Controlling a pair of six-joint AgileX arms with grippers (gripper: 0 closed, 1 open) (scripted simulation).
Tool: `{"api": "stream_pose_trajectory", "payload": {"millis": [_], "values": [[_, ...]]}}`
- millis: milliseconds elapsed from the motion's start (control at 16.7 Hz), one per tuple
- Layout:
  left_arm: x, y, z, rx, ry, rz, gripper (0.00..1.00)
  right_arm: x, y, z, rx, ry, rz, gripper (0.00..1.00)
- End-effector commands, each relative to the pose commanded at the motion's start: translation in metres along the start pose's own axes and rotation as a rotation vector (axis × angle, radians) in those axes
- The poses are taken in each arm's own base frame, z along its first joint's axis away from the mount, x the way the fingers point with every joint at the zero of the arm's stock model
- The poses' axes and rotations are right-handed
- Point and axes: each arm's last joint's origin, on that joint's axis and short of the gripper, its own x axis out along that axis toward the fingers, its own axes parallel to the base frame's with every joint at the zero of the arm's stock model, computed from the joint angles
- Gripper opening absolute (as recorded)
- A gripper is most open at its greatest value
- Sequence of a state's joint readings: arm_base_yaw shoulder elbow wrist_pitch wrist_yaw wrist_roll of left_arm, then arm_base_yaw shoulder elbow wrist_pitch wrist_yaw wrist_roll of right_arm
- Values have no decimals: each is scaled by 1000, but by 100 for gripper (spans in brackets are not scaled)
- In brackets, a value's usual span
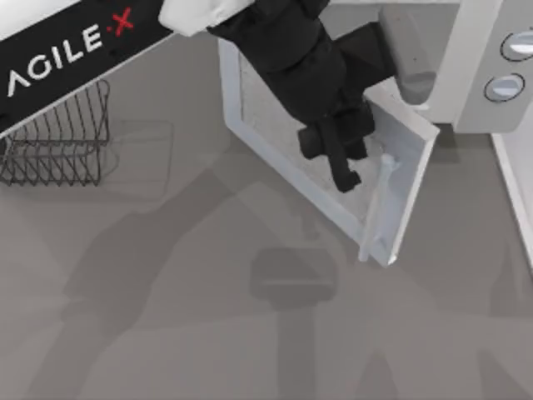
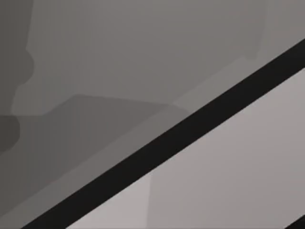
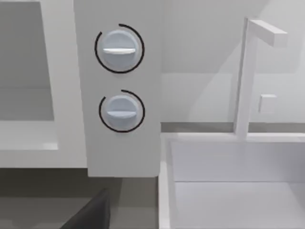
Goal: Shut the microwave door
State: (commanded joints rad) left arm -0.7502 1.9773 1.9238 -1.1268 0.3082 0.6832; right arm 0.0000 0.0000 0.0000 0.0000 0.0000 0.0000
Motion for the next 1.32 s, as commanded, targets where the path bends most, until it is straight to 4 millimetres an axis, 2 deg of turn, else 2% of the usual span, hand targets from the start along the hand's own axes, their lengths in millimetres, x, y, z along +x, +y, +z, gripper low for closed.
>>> {"api": "stream_pose_trajectory", "payload": {"millis": [180, 480, 780, 1140, 1320], "values": [[4, 2, -2, -27, 19, -12, 0, 0, 0, 0, 0, 0, 0, 100], [-14, 22, -8, -85, -39, 17, 0, 0, 0, 0, 0, 0, 0, 100], [-14, 20, -8, -81, -37, 14, 0, 0, 0, 0, 0, 0, 0, 100], [18, 11, -6, -105, 44, -82, 0, 0, 0, 0, 0, 0, 0, 100], [21, 11, -2, -110, 47, -81, 0, 0, 0, 0, 0, 0, 0, 100]]}}
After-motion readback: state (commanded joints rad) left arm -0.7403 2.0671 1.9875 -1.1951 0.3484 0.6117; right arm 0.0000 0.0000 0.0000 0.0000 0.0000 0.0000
